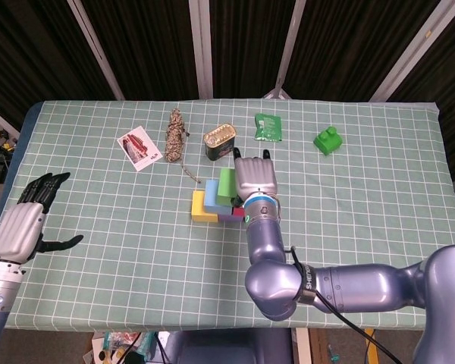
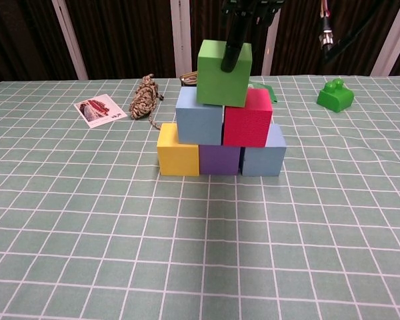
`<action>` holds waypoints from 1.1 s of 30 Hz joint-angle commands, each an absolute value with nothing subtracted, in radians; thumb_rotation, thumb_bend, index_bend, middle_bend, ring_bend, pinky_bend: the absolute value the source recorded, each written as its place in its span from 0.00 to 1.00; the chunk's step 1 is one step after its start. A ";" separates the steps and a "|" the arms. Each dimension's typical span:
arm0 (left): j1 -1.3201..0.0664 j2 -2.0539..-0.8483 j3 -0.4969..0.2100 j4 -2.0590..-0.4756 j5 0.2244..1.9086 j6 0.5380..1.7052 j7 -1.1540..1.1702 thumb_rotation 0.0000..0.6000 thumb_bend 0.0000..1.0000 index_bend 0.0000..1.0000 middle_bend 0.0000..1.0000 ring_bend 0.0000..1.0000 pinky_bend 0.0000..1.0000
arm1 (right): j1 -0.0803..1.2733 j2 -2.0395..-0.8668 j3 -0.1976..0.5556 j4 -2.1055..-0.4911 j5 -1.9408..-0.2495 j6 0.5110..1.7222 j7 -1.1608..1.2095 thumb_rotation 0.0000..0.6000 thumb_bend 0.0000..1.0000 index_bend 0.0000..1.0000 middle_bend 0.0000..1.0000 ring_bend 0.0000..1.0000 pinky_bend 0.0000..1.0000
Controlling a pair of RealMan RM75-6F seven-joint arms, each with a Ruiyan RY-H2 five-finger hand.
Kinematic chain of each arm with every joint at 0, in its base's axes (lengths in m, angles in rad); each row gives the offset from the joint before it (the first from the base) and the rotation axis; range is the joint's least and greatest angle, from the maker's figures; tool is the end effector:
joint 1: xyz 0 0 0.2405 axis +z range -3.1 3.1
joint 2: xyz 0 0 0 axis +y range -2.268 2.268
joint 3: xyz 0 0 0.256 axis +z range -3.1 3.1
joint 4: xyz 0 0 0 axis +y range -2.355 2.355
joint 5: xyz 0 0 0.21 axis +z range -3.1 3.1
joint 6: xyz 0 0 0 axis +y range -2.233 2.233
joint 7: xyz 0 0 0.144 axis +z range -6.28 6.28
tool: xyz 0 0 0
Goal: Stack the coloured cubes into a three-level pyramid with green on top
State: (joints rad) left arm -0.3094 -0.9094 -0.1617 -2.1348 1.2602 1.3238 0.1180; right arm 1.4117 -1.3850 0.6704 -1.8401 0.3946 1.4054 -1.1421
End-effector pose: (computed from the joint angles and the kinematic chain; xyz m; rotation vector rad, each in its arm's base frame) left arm -0.1901 0.2374 0.1771 -1.4184 -1.0912 -1.0960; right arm 0.0605 -0.3729 0.0660 1.6106 -1.2033 0.5582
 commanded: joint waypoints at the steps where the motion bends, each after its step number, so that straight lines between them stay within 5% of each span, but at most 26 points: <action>1: -0.310 -0.910 -0.161 -2.135 1.260 1.324 0.119 1.00 0.07 0.05 0.07 0.02 0.03 | 1.411 -1.384 0.670 -1.839 0.392 1.404 -1.141 1.00 0.29 0.00 0.43 0.28 0.00; 33: -0.311 -0.913 -0.160 -2.136 1.256 1.324 0.130 1.00 0.07 0.05 0.07 0.02 0.02 | 1.412 -1.392 0.667 -1.836 0.398 1.408 -1.144 1.00 0.29 0.00 0.43 0.28 0.00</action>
State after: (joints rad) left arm -0.3114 -0.9134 -0.1603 -2.1362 1.2559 1.3237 0.1299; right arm 1.4115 -1.3920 0.6671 -1.8359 0.3981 1.4080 -1.1440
